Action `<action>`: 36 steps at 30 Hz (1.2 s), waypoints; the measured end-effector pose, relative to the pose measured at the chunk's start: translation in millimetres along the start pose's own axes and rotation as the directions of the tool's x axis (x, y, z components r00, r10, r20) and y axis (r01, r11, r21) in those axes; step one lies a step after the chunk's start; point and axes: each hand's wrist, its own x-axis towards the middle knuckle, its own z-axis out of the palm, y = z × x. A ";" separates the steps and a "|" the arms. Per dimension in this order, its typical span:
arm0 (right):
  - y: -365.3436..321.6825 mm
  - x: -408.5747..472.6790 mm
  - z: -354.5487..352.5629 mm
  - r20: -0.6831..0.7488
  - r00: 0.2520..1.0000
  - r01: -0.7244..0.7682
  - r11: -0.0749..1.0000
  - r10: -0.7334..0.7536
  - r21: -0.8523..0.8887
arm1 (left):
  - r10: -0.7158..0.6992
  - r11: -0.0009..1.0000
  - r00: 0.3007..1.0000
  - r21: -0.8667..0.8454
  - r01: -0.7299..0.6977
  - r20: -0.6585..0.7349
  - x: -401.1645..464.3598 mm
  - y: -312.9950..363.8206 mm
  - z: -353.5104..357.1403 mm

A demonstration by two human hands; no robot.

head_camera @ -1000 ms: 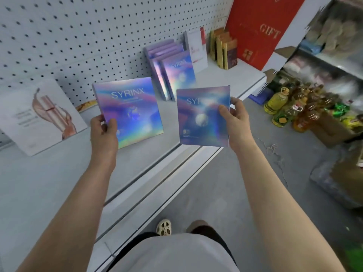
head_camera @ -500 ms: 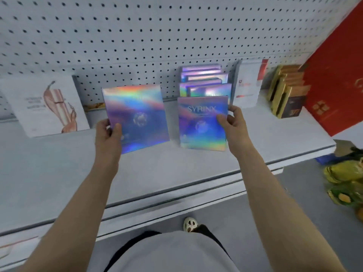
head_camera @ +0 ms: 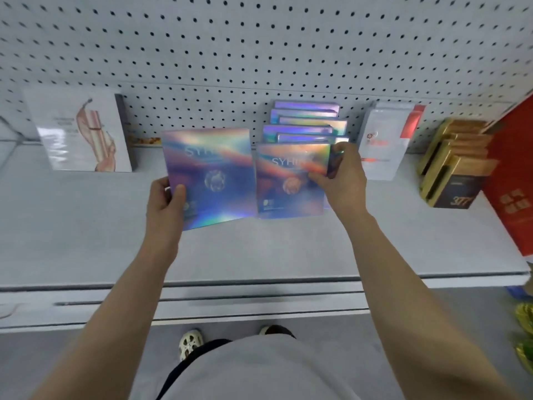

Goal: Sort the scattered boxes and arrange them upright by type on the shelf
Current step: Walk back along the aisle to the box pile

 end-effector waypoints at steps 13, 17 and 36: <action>-43.9 -12.7 -25.0 0.224 0.974 -0.049 0.933 -0.034 0.357 | -0.005 0.997 0.956 -0.069 0.026 0.293 -37.6 0.1 41.5; -35.1 -13.4 -39.2 0.381 0.919 -0.059 0.924 -0.097 0.378 | 0.045 0.999 0.929 -0.013 -0.043 0.368 -47.4 -6.0 60.6; 5.7 8.9 -50.7 0.280 0.934 0.279 0.941 -0.220 -0.193 | 0.229 0.703 0.789 0.464 -0.540 0.571 -50.9 -29.9 104.5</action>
